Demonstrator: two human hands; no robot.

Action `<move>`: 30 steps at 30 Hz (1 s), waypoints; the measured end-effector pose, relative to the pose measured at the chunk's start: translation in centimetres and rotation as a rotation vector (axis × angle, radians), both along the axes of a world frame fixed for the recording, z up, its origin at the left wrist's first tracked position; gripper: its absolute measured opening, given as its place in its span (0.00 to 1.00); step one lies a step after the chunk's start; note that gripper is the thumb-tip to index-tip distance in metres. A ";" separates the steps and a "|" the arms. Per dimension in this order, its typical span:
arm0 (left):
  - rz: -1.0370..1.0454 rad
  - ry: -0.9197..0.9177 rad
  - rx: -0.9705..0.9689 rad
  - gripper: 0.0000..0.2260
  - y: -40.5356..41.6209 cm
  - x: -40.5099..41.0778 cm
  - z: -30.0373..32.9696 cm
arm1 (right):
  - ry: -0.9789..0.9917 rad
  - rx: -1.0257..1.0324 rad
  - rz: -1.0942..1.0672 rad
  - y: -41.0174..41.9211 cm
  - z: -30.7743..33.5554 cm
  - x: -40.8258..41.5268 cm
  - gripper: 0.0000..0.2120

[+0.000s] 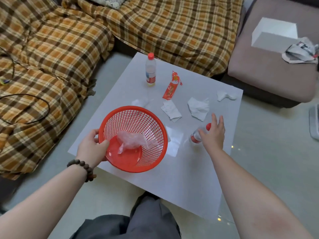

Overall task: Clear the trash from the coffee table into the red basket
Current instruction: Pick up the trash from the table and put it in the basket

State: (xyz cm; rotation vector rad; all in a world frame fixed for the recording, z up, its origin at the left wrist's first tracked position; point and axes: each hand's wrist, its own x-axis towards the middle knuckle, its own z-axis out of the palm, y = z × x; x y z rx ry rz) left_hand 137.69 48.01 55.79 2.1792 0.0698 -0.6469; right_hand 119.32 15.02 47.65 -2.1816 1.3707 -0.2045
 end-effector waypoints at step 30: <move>-0.016 0.008 -0.144 0.12 -0.2 7.8 2.2 | -0.497 0.030 0.485 17.2 11.6 10.1 0.05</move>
